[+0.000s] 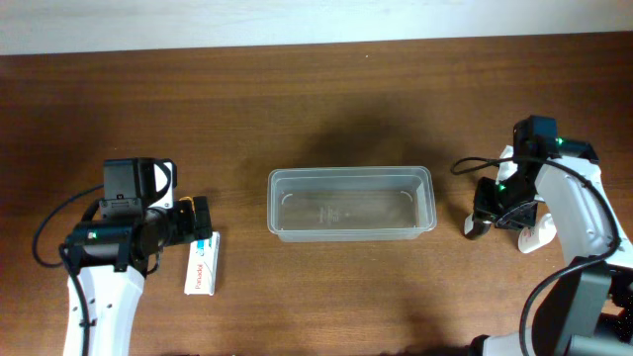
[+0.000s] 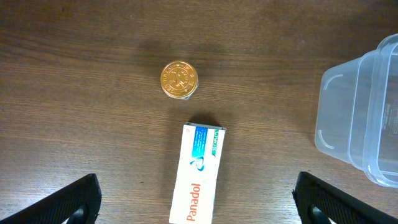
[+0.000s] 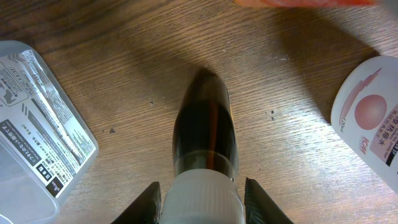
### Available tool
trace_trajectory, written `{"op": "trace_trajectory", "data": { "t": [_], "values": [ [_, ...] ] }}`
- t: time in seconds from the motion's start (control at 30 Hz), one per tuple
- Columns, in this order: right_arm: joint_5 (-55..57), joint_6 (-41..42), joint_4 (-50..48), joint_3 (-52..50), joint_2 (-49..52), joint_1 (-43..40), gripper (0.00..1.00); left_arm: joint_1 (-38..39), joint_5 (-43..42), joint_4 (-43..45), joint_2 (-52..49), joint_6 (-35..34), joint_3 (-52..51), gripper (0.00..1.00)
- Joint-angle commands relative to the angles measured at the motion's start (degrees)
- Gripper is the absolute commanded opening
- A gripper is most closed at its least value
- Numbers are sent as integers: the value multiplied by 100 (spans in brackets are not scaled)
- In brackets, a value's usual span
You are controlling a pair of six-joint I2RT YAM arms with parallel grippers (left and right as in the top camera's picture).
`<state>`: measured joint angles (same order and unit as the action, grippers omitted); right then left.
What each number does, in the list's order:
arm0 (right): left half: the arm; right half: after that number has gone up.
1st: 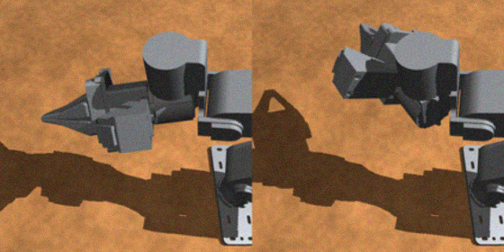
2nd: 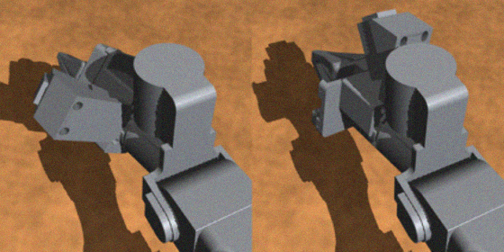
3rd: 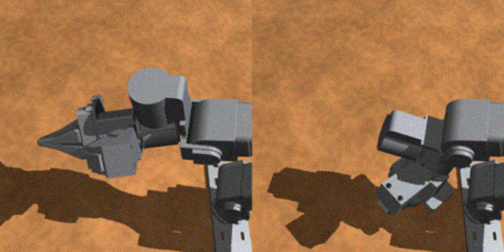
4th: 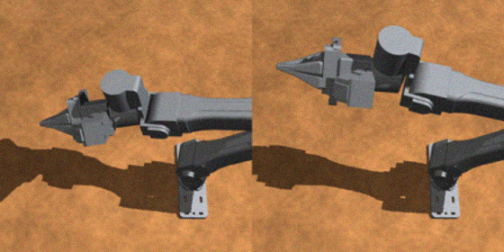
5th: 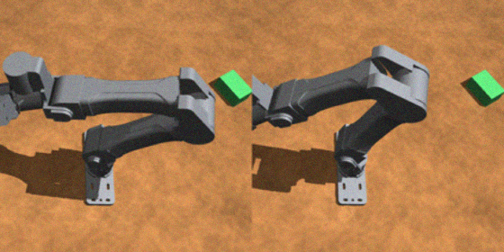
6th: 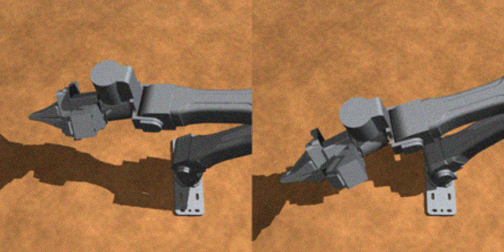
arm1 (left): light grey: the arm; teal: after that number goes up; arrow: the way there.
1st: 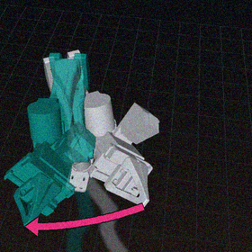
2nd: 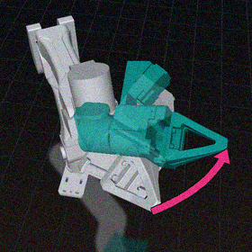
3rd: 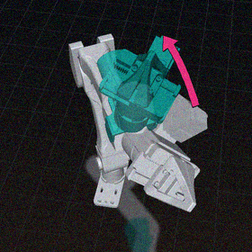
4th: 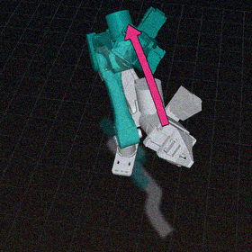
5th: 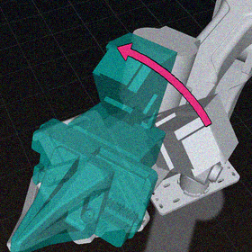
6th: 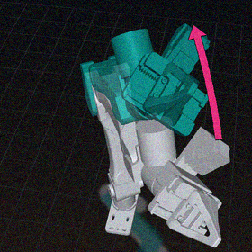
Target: Pack container
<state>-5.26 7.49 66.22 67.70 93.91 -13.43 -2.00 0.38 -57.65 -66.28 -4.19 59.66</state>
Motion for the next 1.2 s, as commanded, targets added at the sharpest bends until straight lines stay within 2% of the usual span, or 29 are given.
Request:
{"op": "trace_trajectory", "data": {
  "t": [0.0,0.37,0.57,0.7,0.8,1.03,1.17],
  "values": [
    [-11,28,90,-22,44,-46,36,7,-63,9,-15,-52,125,99],
    [13,26,-105,-22,44,-46,36,7,-63,11,-15,-52,125,99],
    [11,26,-37,-22,44,-46,23,7,-63,11,-15,-50,125,99],
    [11,26,-17,-22,44,-46,21,7,-63,11,-15,-50,125,99],
    [9,26,-15,-22,44,-46,13,7,-63,11,-15,-52,125,99],
    [-15,24,92,-11,-74,11,9,7,-63,11,-15,-50,125,99],
    [-20,-90,323,249,-496,382,9,7,-63,13,-15,-50,125,100]
  ]
}}
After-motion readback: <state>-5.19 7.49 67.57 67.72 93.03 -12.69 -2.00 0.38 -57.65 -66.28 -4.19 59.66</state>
